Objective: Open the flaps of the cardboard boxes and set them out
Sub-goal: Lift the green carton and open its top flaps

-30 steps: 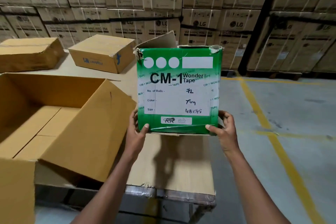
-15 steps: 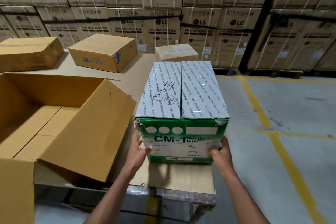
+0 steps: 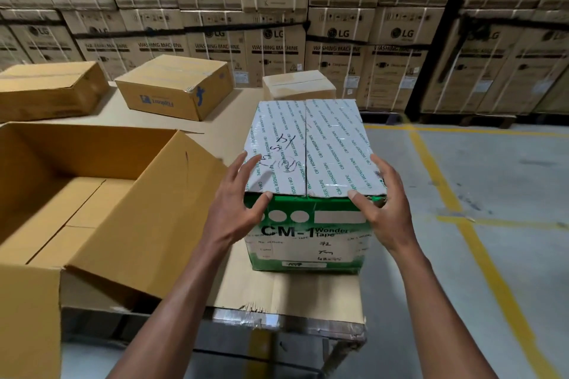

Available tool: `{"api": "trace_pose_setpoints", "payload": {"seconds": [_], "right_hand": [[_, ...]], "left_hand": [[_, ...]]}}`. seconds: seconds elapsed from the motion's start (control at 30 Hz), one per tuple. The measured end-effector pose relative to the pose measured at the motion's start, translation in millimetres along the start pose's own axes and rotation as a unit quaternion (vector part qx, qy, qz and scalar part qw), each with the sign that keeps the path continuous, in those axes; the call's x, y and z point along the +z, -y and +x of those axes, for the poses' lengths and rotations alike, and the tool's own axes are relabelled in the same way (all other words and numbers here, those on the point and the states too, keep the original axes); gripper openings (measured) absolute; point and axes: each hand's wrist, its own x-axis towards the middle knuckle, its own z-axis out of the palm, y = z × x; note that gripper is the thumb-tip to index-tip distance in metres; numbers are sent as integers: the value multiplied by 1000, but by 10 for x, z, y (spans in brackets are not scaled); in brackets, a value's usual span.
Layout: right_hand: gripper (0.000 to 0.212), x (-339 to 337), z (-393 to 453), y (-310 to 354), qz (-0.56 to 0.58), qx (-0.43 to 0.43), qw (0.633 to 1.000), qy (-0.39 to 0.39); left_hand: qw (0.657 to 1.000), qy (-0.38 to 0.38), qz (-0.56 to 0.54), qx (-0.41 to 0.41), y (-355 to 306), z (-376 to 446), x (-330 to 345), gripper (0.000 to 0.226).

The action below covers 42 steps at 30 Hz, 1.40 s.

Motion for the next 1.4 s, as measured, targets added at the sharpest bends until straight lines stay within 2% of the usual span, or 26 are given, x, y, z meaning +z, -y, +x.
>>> {"api": "trace_pose_setpoints", "payload": {"seconds": [0.23, 0.33, 0.4, 0.47, 0.57, 0.63, 0.7, 0.8, 0.9, 0.93, 1.0, 1.07, 1.2, 1.3, 1.4], "right_hand": [[70, -114, 74, 14, -51, -4, 998, 30], [69, -136, 90, 11, -61, -11, 998, 10], [56, -127, 91, 6, -34, -9, 999, -23], [49, -133, 87, -8, -17, 0, 999, -46], [58, -148, 64, 7, -36, 5, 999, -5], [67, -135, 49, 22, -79, -7, 996, 32], [71, -102, 51, 0, -124, -25, 991, 43], [71, -50, 66, -36, -138, -20, 990, 31], [71, -34, 75, -1, -120, 16, 992, 28], [71, -31, 73, 14, -114, 24, 993, 26], [70, -27, 65, 37, -107, 22, 994, 17], [66, -29, 59, 77, -98, 21, 995, -2], [51, -52, 51, 150, -49, 42, 997, -51], [45, -85, 49, 155, -11, 62, 990, -122], [38, -100, 22, 85, 25, 80, 977, -193]], "left_hand": [[992, -85, -91, -13, -27, 71, -148, 58], [972, -190, -125, -51, -46, 82, -185, 51], [951, -251, -153, -100, -44, 78, -200, 58], [934, -276, -175, -143, -17, 56, -181, 73], [912, -307, -191, -191, -27, 12, -181, 99], [910, -323, -134, -221, 24, 14, -196, 112], [922, -295, -13, -252, 122, 51, -172, 111], [943, -194, 117, -243, 226, 75, -130, 81], [965, -136, 78, -210, 174, 54, -125, 38], [970, -129, 47, -200, 130, 39, -122, 31], [977, -110, 17, -184, 46, 32, -115, 34], [981, -86, 50, -165, 10, 60, -103, 40], [990, -32, 47, -132, -9, 138, -67, 31], [991, -15, 88, -99, -86, 226, -66, 27], [990, 41, 99, -93, -169, 361, -63, 28]]}}
